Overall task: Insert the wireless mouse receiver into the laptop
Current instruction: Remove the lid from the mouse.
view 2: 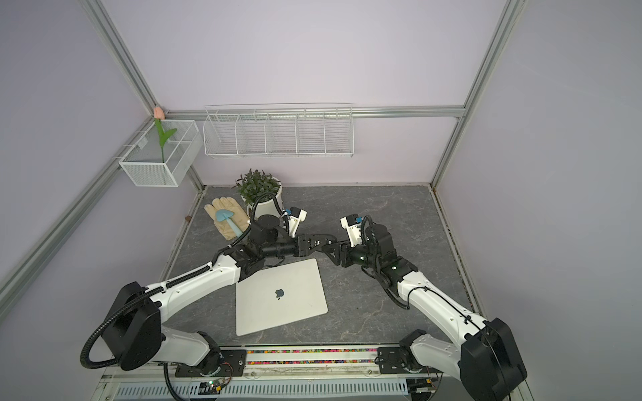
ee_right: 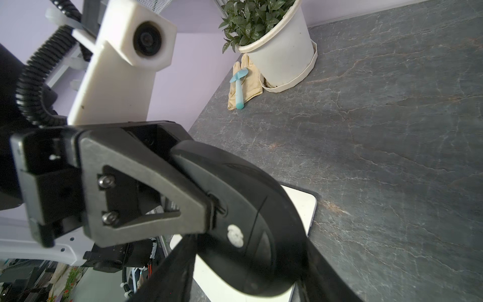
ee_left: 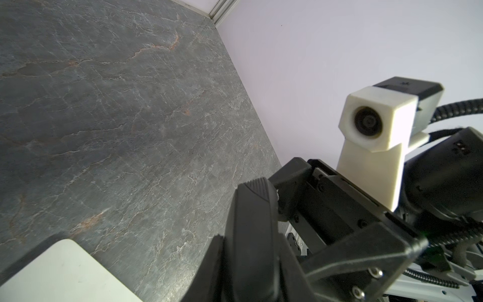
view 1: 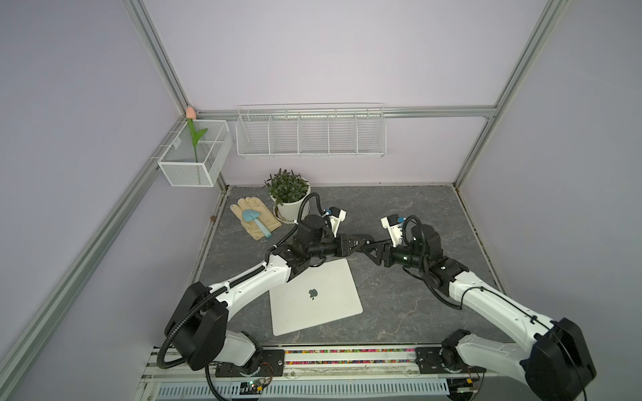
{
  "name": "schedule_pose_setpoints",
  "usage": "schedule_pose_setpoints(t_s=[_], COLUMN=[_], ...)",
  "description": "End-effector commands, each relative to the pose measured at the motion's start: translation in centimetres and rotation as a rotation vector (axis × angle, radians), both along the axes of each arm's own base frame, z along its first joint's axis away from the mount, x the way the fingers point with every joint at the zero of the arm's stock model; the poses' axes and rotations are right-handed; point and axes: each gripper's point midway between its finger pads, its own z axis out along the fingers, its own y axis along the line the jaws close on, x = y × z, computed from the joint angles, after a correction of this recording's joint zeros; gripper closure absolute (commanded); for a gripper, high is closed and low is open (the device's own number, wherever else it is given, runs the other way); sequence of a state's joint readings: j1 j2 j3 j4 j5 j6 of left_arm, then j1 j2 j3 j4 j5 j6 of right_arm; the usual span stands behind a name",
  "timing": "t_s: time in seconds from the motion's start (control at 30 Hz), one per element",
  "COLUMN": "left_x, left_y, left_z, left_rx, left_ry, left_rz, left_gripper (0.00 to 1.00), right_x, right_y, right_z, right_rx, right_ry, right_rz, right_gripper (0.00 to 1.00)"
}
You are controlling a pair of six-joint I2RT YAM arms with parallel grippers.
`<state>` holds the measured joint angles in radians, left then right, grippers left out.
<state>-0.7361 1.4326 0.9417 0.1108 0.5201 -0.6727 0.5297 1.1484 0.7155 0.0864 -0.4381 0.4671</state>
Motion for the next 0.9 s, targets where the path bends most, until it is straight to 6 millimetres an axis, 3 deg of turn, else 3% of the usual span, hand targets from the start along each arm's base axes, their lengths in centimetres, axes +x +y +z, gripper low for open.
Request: schedule_pose_setpoints(t_s=[0.0,0.57,0.87], left_x=[-0.6,-0.4,0.8], left_y=[-1.5,-0.5,0.3], left_z=[2.3,1.2,-0.9], left_rx=[-0.05,-0.011,0.048], left_ry=[-0.037,-0.048,-0.036], left_rz=[-0.052,-0.002,0.068], left_gripper=[1.0,1.0,1.0], right_x=[0.2,0.0,-0.7], right_y=[0.3,-1.8,-3.4], right_z=[0.6,0.7,0.8], right_rx=[-0.002,-0.056,-0.066], right_ry=[-0.04,-0.073,-0.078], right_rz=[0.0,-0.068,-0.105], right_gripper=[0.43,0.58,0.77])
